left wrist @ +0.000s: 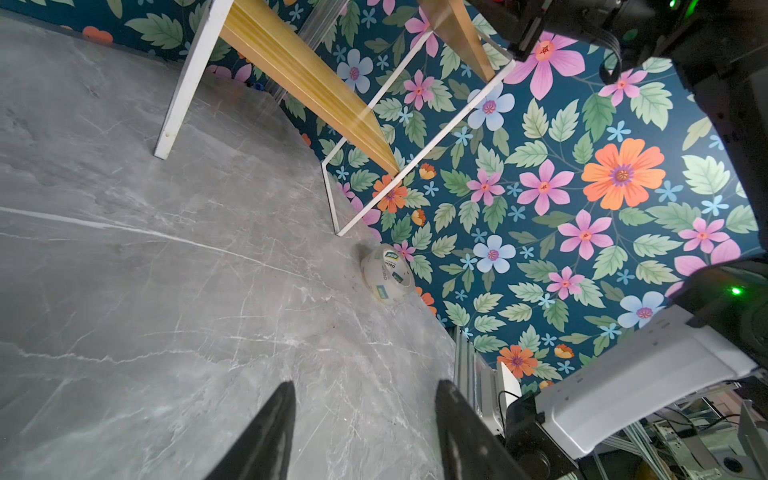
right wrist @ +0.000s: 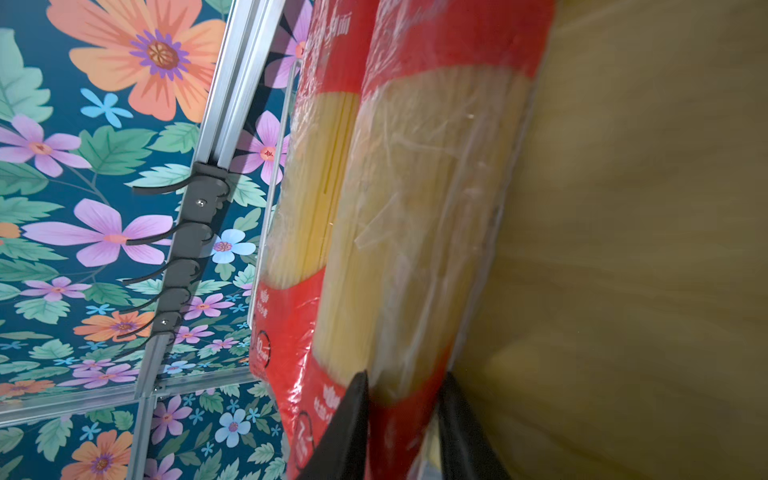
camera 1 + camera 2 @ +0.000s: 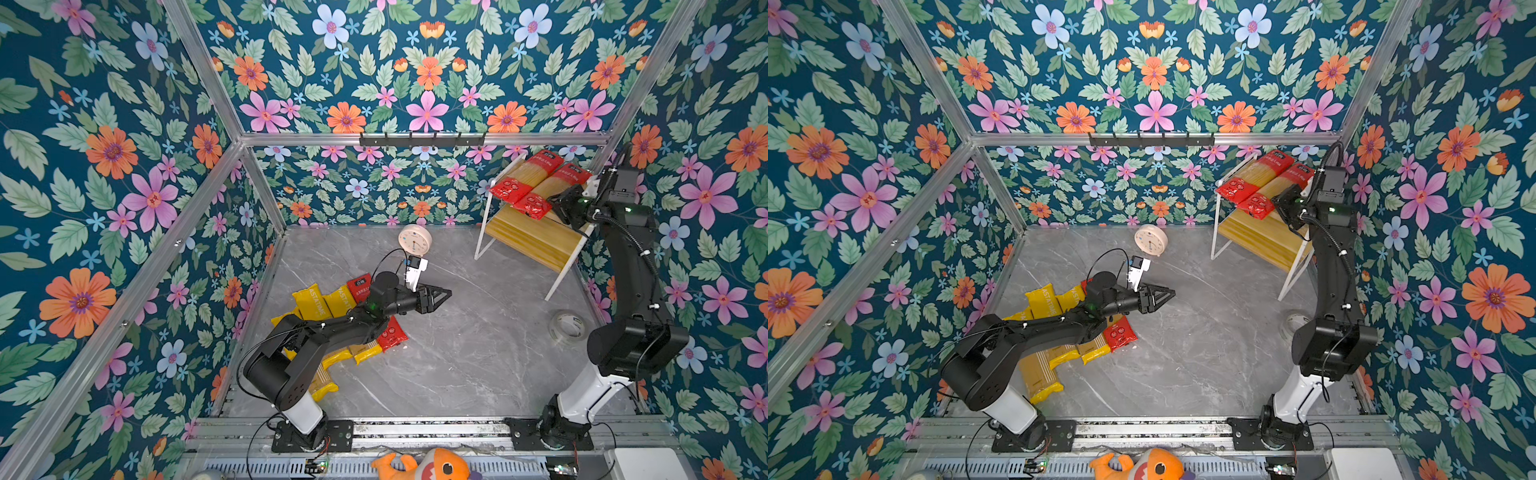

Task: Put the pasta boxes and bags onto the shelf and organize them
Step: 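Open the right gripper to release the bag and withdraw from the shelf, then move both grippers back to the red spaghetti bags on the table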

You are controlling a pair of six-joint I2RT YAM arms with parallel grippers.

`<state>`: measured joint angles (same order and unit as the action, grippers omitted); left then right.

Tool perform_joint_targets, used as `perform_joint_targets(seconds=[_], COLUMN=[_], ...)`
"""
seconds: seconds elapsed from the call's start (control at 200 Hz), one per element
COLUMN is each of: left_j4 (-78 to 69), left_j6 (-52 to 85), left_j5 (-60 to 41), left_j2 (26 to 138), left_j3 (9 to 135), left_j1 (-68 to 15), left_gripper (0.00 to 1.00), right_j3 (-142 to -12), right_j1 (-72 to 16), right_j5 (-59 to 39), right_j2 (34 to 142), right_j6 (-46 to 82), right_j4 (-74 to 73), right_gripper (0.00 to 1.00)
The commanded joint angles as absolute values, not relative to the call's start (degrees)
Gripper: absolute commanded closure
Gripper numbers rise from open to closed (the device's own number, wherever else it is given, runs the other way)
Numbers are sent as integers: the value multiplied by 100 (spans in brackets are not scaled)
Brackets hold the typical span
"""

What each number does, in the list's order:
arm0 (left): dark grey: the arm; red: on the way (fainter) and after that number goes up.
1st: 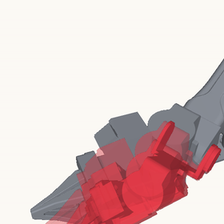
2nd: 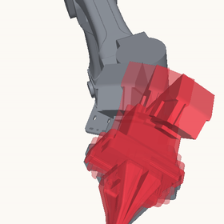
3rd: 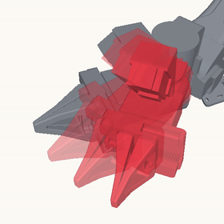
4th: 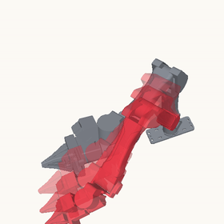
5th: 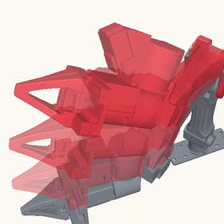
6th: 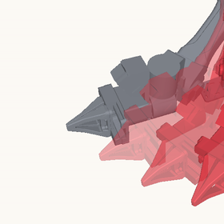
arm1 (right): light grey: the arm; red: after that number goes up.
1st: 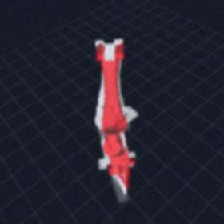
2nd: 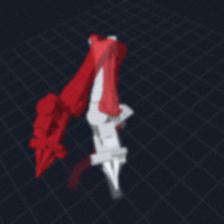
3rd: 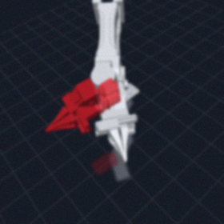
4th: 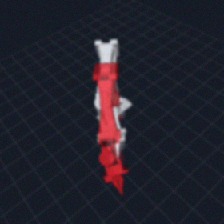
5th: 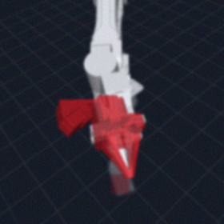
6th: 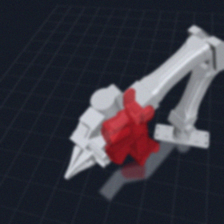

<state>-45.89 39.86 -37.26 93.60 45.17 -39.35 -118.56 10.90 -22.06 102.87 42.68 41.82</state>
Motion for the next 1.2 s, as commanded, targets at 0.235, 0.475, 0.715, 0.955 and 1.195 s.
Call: perform_joint_targets(seconds=[0.235,0.475,0.715,0.955,1.195], left_j4=[-4149,-2308,-1231,318,47], left_j6=[3496,3174,3165,3458,3734], left_j5=[-3565,-2773,-2163,-960,-1563], left_j2=[9071,8541,7788,7363,7383], left_j3=[4429,4701,4384,4170,3828], left_j1=[-3920,-3376,-2579,-1540,-1301], left_gripper=[44,44,43,37,36], right_j3=[-11987,-11730,-9325,-7509,-7025], right_j1=[947,838,232,-2421,-4246], right_j5=[-1939,-1967,-1677,81,18], right_j2=[10328,9850,8258,7199,8403], right_j6=[3855,3552,3699,3595,3634], right_j4=[4621,4870,4129,3318,2218], right_gripper=[63,46,41,41,41])
